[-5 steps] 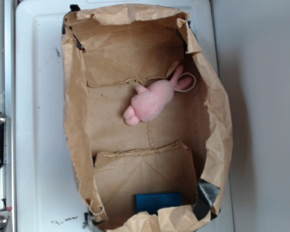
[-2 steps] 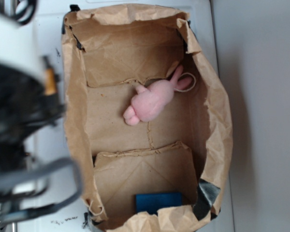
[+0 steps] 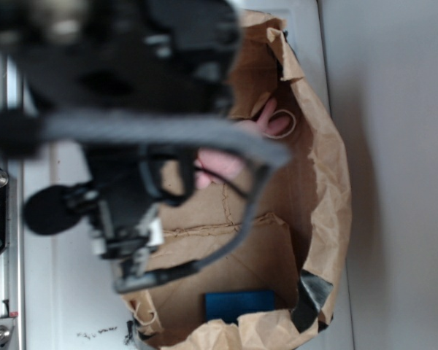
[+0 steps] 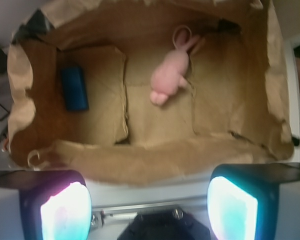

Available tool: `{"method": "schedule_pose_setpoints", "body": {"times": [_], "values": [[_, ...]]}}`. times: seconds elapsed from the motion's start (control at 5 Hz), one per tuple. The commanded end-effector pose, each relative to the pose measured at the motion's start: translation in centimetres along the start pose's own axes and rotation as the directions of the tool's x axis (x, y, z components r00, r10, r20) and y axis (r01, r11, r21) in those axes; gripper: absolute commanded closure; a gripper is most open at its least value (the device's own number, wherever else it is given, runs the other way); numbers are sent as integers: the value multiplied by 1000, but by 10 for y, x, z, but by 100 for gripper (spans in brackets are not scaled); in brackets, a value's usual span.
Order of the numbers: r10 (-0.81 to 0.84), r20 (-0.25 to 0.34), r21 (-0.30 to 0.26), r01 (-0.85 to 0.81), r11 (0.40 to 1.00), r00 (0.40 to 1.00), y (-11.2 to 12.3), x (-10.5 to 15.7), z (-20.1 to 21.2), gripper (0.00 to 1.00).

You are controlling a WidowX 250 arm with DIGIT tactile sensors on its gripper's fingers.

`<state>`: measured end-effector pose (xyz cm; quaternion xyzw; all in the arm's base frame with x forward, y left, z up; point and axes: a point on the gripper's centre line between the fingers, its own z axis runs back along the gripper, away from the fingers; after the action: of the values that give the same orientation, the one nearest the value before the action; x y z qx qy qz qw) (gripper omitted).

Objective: Grab the pink bunny.

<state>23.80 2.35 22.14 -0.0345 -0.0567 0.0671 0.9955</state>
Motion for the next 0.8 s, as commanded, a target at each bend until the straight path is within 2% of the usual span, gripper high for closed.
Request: {"method": "schedule_pose_setpoints", "body": {"times": [0.0, 0.4, 0.6], "values": [[14, 71, -16, -13, 1000, 997, 10, 24, 12, 0], [205, 149, -11, -205, 979, 967, 12, 39, -6, 0], [287, 154, -13, -289, 957, 945, 10, 50, -15, 0]]}}
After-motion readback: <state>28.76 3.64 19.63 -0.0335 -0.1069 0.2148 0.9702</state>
